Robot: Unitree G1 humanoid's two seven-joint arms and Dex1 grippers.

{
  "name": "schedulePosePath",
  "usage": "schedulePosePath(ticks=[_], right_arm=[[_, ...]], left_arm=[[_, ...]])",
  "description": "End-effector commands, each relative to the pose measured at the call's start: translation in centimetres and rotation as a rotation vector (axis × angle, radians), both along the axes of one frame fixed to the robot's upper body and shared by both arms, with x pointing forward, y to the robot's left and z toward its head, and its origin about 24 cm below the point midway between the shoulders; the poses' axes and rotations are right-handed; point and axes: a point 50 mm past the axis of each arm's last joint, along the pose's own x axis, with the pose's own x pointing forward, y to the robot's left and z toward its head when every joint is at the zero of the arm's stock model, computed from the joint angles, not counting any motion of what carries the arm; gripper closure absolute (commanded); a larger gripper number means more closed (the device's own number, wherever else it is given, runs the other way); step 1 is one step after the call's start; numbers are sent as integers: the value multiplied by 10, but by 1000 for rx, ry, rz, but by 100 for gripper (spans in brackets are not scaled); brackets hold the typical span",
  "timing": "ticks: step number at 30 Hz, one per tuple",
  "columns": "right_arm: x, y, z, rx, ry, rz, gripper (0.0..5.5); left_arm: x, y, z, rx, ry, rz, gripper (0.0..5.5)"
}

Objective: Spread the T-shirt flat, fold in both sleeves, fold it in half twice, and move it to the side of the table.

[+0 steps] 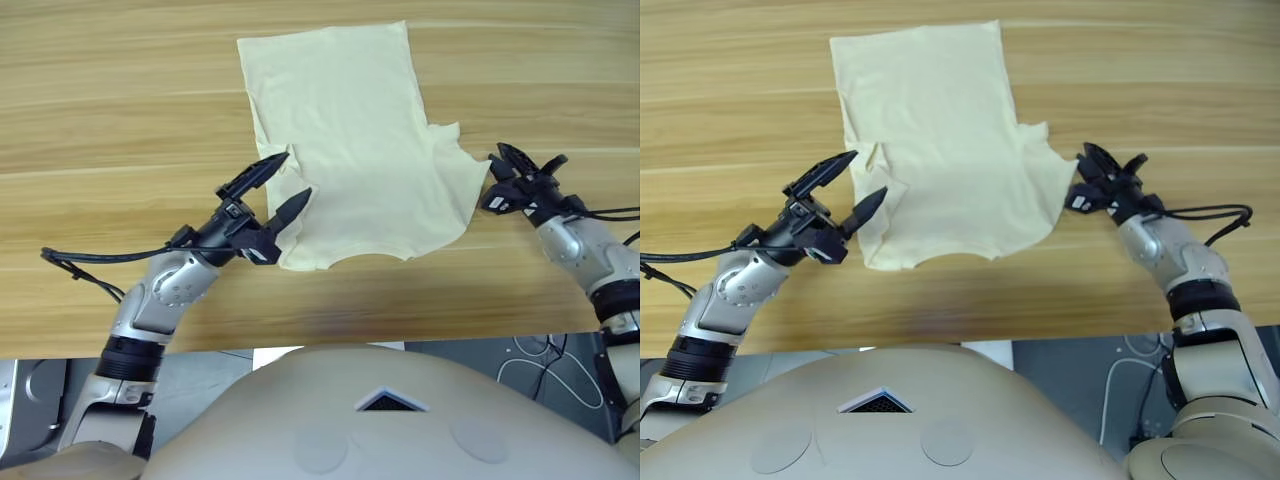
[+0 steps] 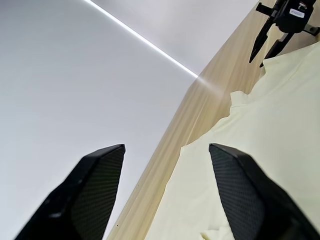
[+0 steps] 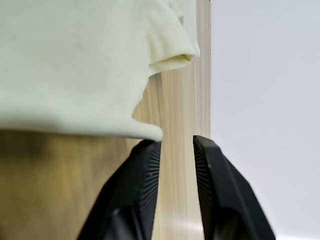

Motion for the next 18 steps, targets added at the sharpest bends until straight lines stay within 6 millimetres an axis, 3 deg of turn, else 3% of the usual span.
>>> schedulePosePath(ticks=[1, 3, 11, 14, 18], right_arm=[[-24, -1, -28, -100, 158, 29, 493], [-25, -1, -30, -100, 173, 25, 493], [-37, -15, -29, -151, 239, 12, 339], [-39, -33, -2, -140, 167, -32, 298], [-21, -35, 41, -64, -53, -75, 257]], left_arm=[[-2, -3, -1, 9, 12, -26, 234], [-2, -4, -2, 10, 16, -30, 234], [-4, -3, -3, 16, 25, -33, 234], [-5, 0, -3, 18, 30, -24, 234], [-5, 2, -4, 14, 30, -7, 234]])
